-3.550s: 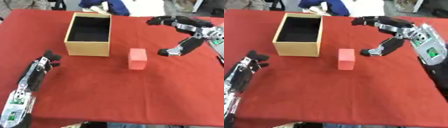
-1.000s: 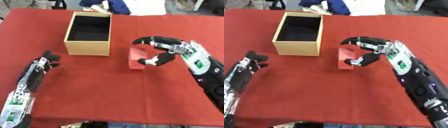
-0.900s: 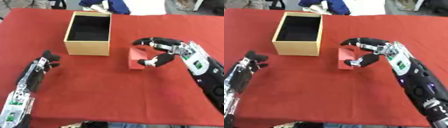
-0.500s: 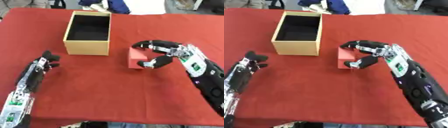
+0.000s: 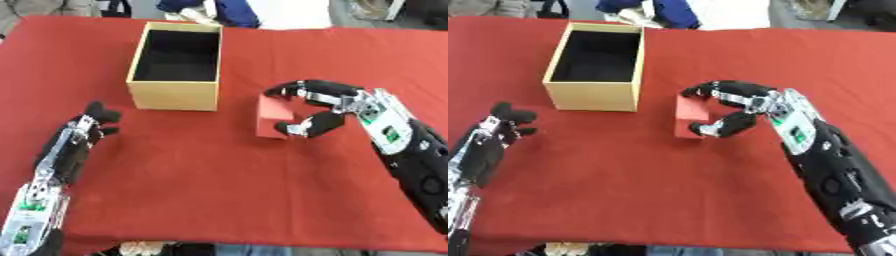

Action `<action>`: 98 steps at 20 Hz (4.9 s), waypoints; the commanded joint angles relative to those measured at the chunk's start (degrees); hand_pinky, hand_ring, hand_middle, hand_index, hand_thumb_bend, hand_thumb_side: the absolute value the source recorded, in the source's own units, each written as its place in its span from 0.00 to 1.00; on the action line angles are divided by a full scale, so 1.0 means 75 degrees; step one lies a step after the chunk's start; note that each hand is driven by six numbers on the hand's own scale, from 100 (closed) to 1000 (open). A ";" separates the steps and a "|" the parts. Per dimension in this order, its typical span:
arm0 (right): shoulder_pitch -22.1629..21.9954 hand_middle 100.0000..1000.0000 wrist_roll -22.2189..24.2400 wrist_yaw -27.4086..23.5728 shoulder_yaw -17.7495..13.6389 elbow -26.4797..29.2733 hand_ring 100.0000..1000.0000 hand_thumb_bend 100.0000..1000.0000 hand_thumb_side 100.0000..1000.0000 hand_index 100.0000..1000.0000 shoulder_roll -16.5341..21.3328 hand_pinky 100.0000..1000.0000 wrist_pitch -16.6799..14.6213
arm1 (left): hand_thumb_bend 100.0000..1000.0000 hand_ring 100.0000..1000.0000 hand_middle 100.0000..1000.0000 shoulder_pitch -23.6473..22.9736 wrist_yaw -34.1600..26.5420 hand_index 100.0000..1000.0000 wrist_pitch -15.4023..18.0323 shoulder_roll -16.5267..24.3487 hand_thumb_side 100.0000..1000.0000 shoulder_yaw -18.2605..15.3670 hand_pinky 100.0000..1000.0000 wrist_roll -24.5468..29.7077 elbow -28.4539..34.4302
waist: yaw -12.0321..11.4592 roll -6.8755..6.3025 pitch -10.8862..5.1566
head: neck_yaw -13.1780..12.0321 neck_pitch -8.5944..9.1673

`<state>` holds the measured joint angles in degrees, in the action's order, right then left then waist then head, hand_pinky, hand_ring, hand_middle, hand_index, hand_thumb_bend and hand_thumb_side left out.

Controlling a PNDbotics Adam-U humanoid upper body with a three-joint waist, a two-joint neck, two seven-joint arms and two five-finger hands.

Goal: Pick up objects on the table and place them in the box.

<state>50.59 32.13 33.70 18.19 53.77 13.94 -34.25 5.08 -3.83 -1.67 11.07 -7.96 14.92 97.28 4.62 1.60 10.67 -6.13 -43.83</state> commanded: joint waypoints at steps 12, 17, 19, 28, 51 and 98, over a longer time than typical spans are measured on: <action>0.0257 0.11 -0.1070 0.0150 -0.0342 0.0497 0.71 0.34 0.00 0.80 0.0267 0.65 -0.2363 | 0.28 0.87 0.67 0.0090 0.0025 0.57 -0.0016 0.0064 0.79 0.0020 0.81 0.0001 0.0077 | 0.0008 -0.0004 -0.0090 | 0.0029 -0.0038; 0.0487 0.12 -0.1666 0.0124 -0.0351 0.0712 0.70 0.34 0.00 0.80 0.0467 0.65 -0.2363 | 0.27 0.87 0.67 0.0079 0.0030 0.57 -0.0023 0.0082 0.79 0.0026 0.81 0.0000 0.0073 | -0.0017 0.0021 -0.0113 | 0.0056 -0.0038; 0.0641 0.12 -0.1805 0.0060 -0.0378 0.0780 0.69 0.34 0.00 0.80 0.0560 0.64 -0.2363 | 0.27 0.87 0.67 0.0088 0.0028 0.57 -0.0025 0.0092 0.79 0.0038 0.81 0.0011 0.0071 | -0.0057 0.0043 -0.0126 | 0.0089 -0.0038; 0.1132 0.14 -0.2332 0.0255 -0.0666 0.0576 0.68 0.35 0.11 0.79 0.0804 0.63 -0.2363 | 0.28 0.87 0.67 0.0327 -0.0073 0.57 -0.0062 0.0193 0.78 0.0253 0.81 0.0213 0.0091 | -0.0783 0.0291 -0.0214 | 0.0493 -0.0038; 0.1797 0.95 -0.3356 0.2255 -0.1997 -0.1543 0.93 0.42 0.10 0.96 -0.0157 0.83 -0.2312 | 0.28 0.88 0.67 0.1222 -0.0490 0.57 -0.0222 0.0233 0.76 0.1007 0.81 0.0993 0.0163 | -0.2421 0.0596 -0.0081 | 0.1501 0.0181; -0.5544 0.53 -0.0728 -0.6494 -0.2743 0.6035 0.85 0.00 0.61 0.81 0.0047 0.81 0.2763 | 0.29 0.88 0.67 0.0386 -0.0646 0.57 -0.0121 0.0073 0.74 -0.0148 0.81 -0.0482 0.0545 | 0.0338 -0.0126 -0.0237 | -0.0292 -0.0038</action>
<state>8.73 26.79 -15.96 -1.52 98.85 14.65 -14.15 7.59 -8.99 -2.61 11.45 -8.72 11.48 100.14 7.11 0.69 9.49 -8.23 -43.82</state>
